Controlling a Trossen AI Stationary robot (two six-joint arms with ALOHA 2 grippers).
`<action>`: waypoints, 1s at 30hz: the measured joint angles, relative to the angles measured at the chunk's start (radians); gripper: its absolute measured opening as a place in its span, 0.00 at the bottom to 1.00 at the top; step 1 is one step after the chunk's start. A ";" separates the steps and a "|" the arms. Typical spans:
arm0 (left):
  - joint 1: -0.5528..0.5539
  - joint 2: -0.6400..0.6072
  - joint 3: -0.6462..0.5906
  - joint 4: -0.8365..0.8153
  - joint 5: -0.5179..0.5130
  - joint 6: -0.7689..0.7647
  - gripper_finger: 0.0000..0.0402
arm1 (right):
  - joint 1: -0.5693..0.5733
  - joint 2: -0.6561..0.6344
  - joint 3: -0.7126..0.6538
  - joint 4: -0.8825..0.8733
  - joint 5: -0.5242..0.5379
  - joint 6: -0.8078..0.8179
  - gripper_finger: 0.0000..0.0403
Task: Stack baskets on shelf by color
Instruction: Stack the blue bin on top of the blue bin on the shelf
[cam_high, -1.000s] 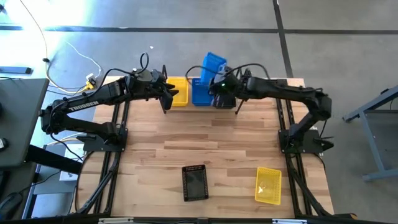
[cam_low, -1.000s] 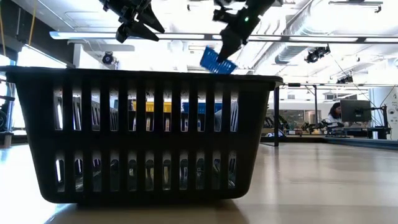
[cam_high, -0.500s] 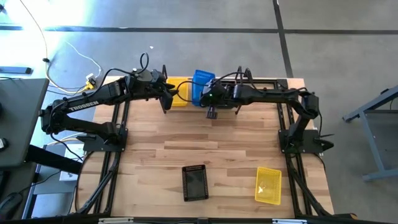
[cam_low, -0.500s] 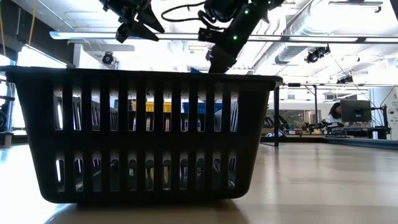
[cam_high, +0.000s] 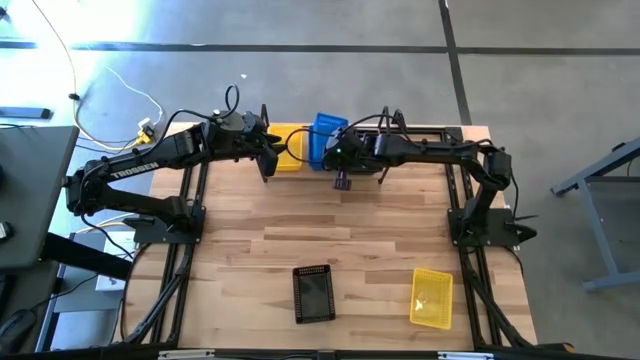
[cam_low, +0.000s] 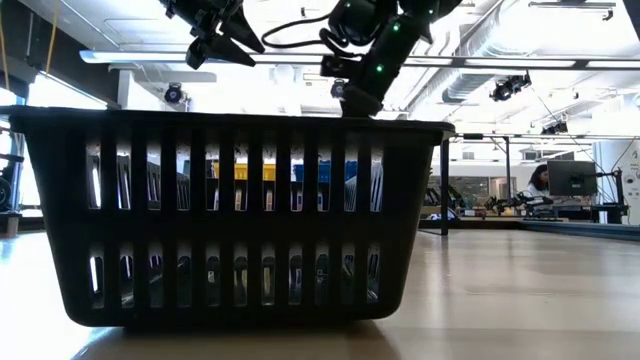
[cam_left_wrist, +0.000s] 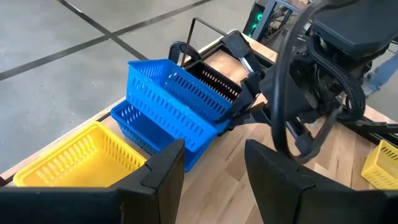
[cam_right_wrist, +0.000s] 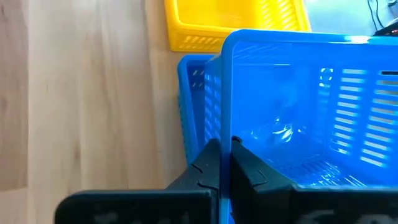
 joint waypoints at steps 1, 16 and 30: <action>0.000 0.000 0.000 0.000 0.000 0.000 0.39 | 0.000 0.000 0.000 -0.003 -0.001 0.000 0.00; 0.000 0.000 0.000 -0.023 0.000 0.000 0.39 | -0.002 0.000 -0.001 -0.002 0.012 0.001 0.05; 0.000 0.000 0.000 -0.023 0.000 0.000 0.39 | -0.002 -0.001 -0.001 0.033 0.000 0.036 0.18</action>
